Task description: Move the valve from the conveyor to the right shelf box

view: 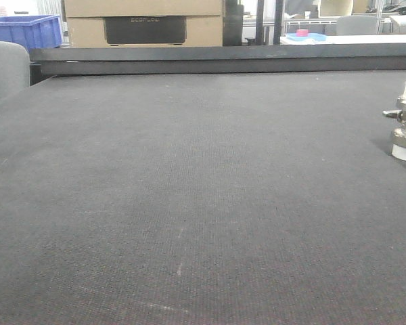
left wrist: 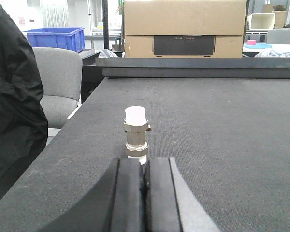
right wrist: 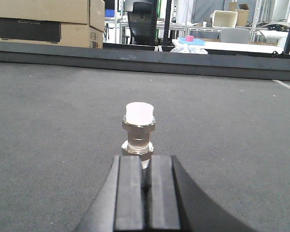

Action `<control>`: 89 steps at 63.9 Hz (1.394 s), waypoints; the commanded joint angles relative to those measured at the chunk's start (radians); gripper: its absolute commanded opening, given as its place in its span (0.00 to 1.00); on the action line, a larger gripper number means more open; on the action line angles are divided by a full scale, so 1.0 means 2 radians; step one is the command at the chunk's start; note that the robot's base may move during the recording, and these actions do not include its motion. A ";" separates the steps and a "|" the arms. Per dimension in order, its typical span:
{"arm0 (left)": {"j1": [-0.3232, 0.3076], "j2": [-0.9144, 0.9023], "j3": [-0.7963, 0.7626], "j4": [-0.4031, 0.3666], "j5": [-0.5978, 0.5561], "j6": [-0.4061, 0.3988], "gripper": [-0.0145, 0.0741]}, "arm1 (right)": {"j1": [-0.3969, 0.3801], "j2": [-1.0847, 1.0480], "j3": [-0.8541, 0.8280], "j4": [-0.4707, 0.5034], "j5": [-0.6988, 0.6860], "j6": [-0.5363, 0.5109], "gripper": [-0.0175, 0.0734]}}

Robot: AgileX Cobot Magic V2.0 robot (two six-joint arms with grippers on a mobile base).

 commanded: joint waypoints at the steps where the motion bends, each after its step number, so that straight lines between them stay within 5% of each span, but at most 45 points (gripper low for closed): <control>1: 0.001 -0.003 -0.001 -0.003 -0.010 -0.003 0.04 | -0.003 -0.002 0.000 -0.001 -0.012 -0.001 0.01; 44: 0.001 -0.003 -0.001 -0.003 -0.051 -0.003 0.04 | -0.003 -0.002 0.000 -0.001 -0.014 -0.001 0.01; 65: 0.001 -0.003 -0.001 -0.005 -0.105 -0.003 0.04 | -0.003 -0.002 -0.002 -0.001 -0.112 -0.001 0.01; 74: 0.001 -0.003 -0.061 -0.005 -0.063 -0.003 0.04 | -0.003 -0.002 -0.087 -0.001 -0.030 -0.001 0.01; 82: 0.001 0.011 -0.144 -0.005 0.031 -0.003 0.05 | -0.003 0.005 -0.165 -0.001 0.020 -0.001 0.02; 89: 0.001 0.056 -0.202 -0.005 0.076 -0.003 0.18 | -0.003 0.034 -0.202 -0.001 0.034 -0.001 0.15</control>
